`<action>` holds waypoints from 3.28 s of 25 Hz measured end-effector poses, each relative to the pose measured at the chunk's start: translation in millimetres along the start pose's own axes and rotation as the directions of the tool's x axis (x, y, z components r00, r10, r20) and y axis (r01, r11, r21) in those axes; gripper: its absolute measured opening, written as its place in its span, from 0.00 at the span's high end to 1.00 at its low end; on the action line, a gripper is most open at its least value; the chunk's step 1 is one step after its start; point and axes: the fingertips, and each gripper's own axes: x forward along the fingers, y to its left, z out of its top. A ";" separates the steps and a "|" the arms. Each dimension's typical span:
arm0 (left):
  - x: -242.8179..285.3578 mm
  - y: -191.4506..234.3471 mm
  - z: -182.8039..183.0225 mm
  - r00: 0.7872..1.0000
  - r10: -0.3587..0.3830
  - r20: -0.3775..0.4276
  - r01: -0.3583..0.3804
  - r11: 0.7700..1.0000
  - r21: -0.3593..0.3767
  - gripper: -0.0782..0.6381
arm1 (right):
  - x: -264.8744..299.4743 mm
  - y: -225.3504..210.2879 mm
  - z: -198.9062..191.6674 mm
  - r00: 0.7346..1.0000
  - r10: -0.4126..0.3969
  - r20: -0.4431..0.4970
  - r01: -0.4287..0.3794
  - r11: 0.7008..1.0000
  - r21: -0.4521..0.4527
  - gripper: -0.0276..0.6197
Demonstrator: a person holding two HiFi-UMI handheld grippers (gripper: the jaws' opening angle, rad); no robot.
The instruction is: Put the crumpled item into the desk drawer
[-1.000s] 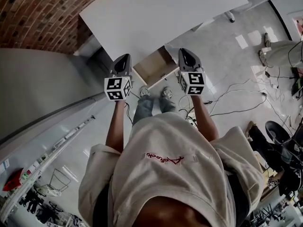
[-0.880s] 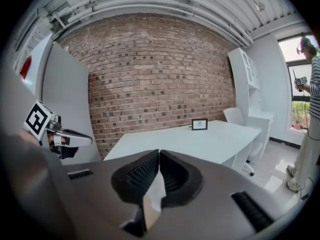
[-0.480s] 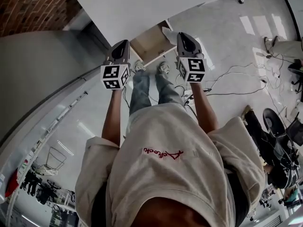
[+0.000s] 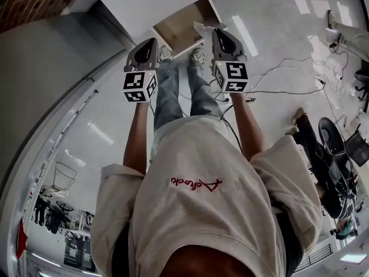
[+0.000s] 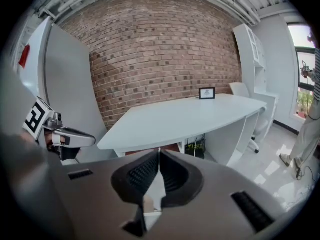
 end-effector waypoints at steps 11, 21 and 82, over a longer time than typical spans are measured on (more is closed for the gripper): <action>9.6 -12.5 -49.0 0.999 -0.017 -0.036 0.015 0.999 -0.049 0.88 | 3.5 24.7 -66.3 0.993 0.060 -0.100 -0.060 0.998 0.006 0.93; 12.2 -25.3 -76.8 0.999 -0.008 -0.047 0.003 0.996 -0.092 0.88 | 18.9 19.8 -86.3 0.987 0.102 -0.122 -0.108 0.993 -0.038 0.93; 7.3 -16.9 -119.7 0.994 -0.003 -0.107 -0.016 0.985 -0.172 0.88 | 179.6 76.1 -208.7 0.774 0.213 -0.596 -0.587 -0.108 -0.802 0.76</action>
